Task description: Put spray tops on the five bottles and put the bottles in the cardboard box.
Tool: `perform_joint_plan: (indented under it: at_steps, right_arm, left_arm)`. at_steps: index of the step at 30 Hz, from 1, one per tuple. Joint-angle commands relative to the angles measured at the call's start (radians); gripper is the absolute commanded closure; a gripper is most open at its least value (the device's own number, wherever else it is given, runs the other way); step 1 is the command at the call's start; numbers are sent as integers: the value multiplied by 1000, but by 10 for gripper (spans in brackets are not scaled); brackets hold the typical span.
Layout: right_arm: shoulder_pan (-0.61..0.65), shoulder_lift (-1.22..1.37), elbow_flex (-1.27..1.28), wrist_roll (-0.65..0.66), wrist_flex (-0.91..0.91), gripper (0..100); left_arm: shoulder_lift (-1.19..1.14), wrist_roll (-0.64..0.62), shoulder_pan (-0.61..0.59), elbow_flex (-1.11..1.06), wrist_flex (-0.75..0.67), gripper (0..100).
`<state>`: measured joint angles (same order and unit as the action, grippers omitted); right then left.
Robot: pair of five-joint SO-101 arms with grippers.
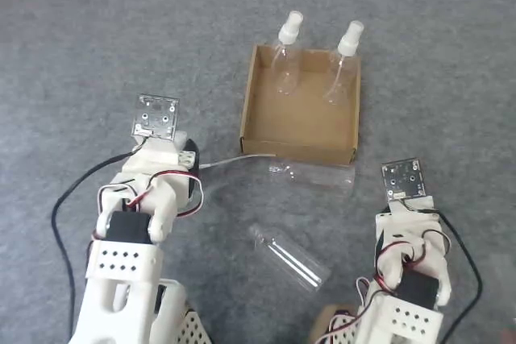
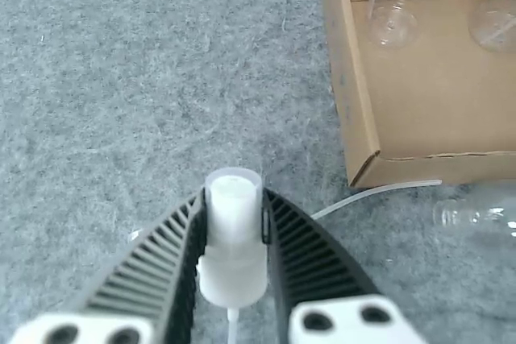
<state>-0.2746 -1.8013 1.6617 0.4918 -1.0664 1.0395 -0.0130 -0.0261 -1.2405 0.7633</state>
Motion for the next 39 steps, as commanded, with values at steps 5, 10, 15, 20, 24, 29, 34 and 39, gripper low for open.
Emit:
perform_joint_plan:
  at_steps: [5, 10, 15, 20, 24, 29, 34, 39]
  right_arm:
    - [-1, 1, 21, -9, 19, 991]
    - [-1, 1, 21, -9, 19, 991]
    - [-1, 1, 21, -9, 19, 991]
    - [-1, 1, 21, -9, 19, 991]
    - [-1, 1, 21, -9, 19, 991]
    - [-1, 1, 21, -9, 19, 991]
    - [-1, 1, 21, -9, 19, 991]
    - [-1, 1, 21, -9, 19, 991]
  left_arm:
    - [29, 2, -6, 12, -25, 989]
    - [29, 2, -6, 12, -25, 989]
    - [29, 2, -2, 12, -25, 989]
    - [31, 2, -6, 10, -25, 989]
    - [31, 2, -6, 7, -25, 989]
    - [31, 2, -6, 7, -25, 989]
    - [31, 2, -5, 5, -25, 989]
    - [31, 2, 2, -15, -55, 989]
